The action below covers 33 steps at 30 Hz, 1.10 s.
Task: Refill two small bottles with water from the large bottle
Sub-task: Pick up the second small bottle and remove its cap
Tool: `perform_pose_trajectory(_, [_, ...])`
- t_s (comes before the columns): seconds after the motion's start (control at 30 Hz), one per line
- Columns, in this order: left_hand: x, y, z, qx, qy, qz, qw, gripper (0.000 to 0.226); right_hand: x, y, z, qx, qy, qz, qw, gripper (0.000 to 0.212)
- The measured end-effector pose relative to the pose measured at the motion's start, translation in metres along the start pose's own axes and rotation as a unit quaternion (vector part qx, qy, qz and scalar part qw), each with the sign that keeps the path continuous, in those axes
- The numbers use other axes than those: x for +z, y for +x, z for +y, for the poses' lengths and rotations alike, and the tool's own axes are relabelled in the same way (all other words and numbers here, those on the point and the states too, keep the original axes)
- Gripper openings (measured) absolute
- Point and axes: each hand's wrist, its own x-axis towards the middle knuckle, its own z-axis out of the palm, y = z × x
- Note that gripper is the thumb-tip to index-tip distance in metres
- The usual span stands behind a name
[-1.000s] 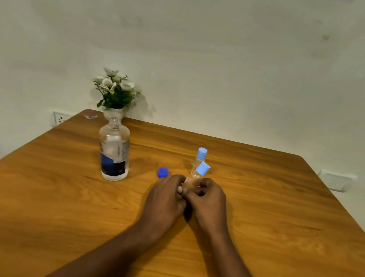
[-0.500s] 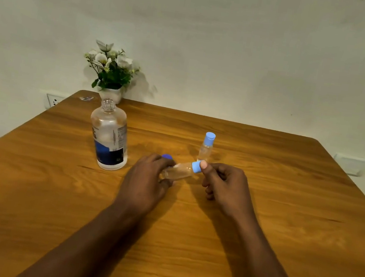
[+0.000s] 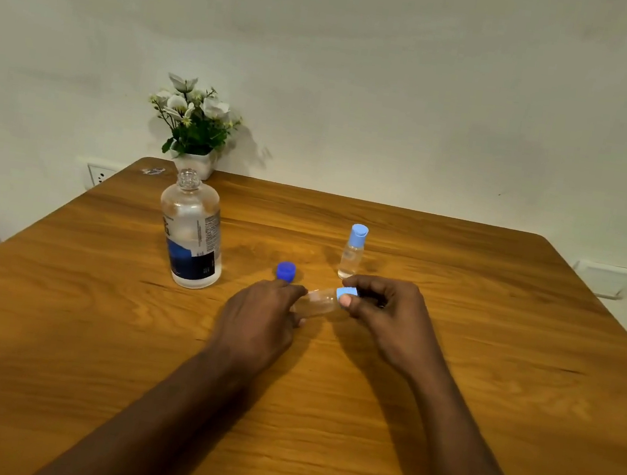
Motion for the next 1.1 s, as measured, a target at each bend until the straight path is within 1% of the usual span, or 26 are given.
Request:
perform_pose_trajectory(0.1, [0.0039, -0.0017, -0.0004, 0.004, 0.000, -0.002, 1.000, 0.042, -0.0025, -0.0011, -0.0013, -0.001, 0.003, -0.013, 1.000, 0.036])
perform_pose_trajectory(0.17, [0.0051, -0.0015, -0.0010, 0.003, 0.000, 0.004, 1.000, 0.042, -0.0023, -0.0017, -0.0038, 0.015, 0.001, -0.003, 1.000, 0.046])
perform_pose_trajectory(0.2, [0.0052, -0.0015, -0.0013, 0.002, 0.001, 0.005, 1.000, 0.042, -0.0020, -0.0010, -0.0049, 0.024, -0.006, 0.013, 1.000, 0.043])
perform_pose_trajectory(0.27, [0.0050, -0.0015, -0.0007, 0.001, 0.005, 0.004, 1.000, 0.043, -0.0032, -0.0004, -0.0068, 0.031, -0.022, 0.041, 0.998, 0.026])
perform_pose_trajectory(0.33, [0.0047, -0.0022, -0.0001, 0.001, 0.010, 0.002, 1.000, 0.044, -0.0034, -0.0018, -0.0067, 0.034, -0.039, 0.041, 0.998, 0.040])
perform_pose_trajectory(0.37, [0.0043, -0.0026, -0.0002, 0.002, 0.011, 0.002, 1.000, 0.044, -0.0028, -0.0024, -0.0063, 0.034, -0.051, 0.037, 0.997, 0.042])
perform_pose_trajectory(0.4, [0.0041, -0.0030, 0.0000, 0.003, 0.012, 0.003, 1.000, 0.044, -0.0023, -0.0030, -0.0062, 0.029, -0.064, 0.032, 0.997, 0.039])
perform_pose_trajectory(0.43, [0.0038, -0.0031, 0.0001, 0.004, 0.011, 0.004, 1.000, 0.044, -0.0025, -0.0031, -0.0057, 0.023, -0.068, 0.026, 0.997, 0.031])
perform_pose_trajectory(0.5, [0.0032, -0.0033, -0.0004, 0.000, 0.008, 0.005, 1.000, 0.043, -0.0058, -0.0012, -0.0041, 0.024, -0.041, 0.002, 0.999, 0.008])
perform_pose_trajectory(0.53, [0.0029, -0.0032, -0.0007, -0.004, 0.006, 0.006, 1.000, 0.043, -0.0078, -0.0004, -0.0044, 0.024, -0.026, -0.014, 0.999, 0.012])
perform_pose_trajectory(0.6, [0.0027, -0.0031, -0.0011, -0.009, 0.005, 0.006, 1.000, 0.044, -0.0105, 0.0004, -0.0023, 0.026, 0.004, -0.034, 0.999, 0.030])
perform_pose_trajectory(0.63, [0.0028, -0.0030, -0.0007, -0.008, 0.004, 0.006, 1.000, 0.044, -0.0108, 0.0000, -0.0028, 0.029, 0.007, -0.033, 0.999, 0.033])
perform_pose_trajectory(0.67, [0.0029, -0.0031, -0.0002, -0.006, 0.003, 0.006, 1.000, 0.044, -0.0101, -0.0011, -0.0045, 0.035, 0.005, -0.026, 0.999, 0.031])
perform_pose_trajectory(0.73, [0.0026, -0.0034, 0.0009, -0.003, 0.000, 0.008, 1.000, 0.044, -0.0079, -0.0016, -0.0056, 0.046, -0.028, 0.000, 0.999, 0.019])
perform_pose_trajectory(0.77, [0.0023, -0.0036, 0.0014, -0.004, 0.000, 0.009, 1.000, 0.044, -0.0074, -0.0019, -0.0056, 0.049, -0.049, 0.008, 0.998, 0.019])
perform_pose_trajectory(0.83, [0.0019, -0.0037, 0.0020, -0.004, 0.004, 0.009, 1.000, 0.045, -0.0072, -0.0028, -0.0054, 0.058, -0.064, -0.002, 0.996, 0.035])
perform_pose_trajectory(0.87, [0.0018, -0.0037, 0.0022, -0.004, 0.005, 0.008, 1.000, 0.045, -0.0076, -0.0034, -0.0060, 0.061, -0.065, -0.015, 0.996, 0.040])
perform_pose_trajectory(0.9, [0.0017, -0.0038, 0.0022, -0.003, 0.006, 0.008, 1.000, 0.045, -0.0073, -0.0036, -0.0059, 0.060, -0.072, -0.029, 0.995, 0.038])
perform_pose_trajectory(0.93, [0.0015, -0.0039, 0.0022, -0.003, 0.006, 0.007, 1.000, 0.044, -0.0075, -0.0034, -0.0061, 0.055, -0.074, -0.038, 0.995, 0.032])
perform_pose_trajectory(1.0, [0.0008, -0.0038, 0.0010, -0.007, 0.007, 0.007, 1.000, 0.044, -0.0087, -0.0012, -0.0054, 0.050, -0.049, -0.052, 0.996, 0.009])
perform_pose_trajectory(1.03, [0.0004, -0.0036, 0.0001, -0.009, 0.007, 0.008, 1.000, 0.044, -0.0094, -0.0004, -0.0053, 0.048, -0.039, -0.060, 0.996, 0.014])
perform_pose_trajectory(1.1, [0.0002, -0.0033, -0.0011, -0.011, 0.005, 0.010, 1.000, 0.045, -0.0098, -0.0006, -0.0042, 0.046, -0.027, -0.074, 0.996, 0.034])
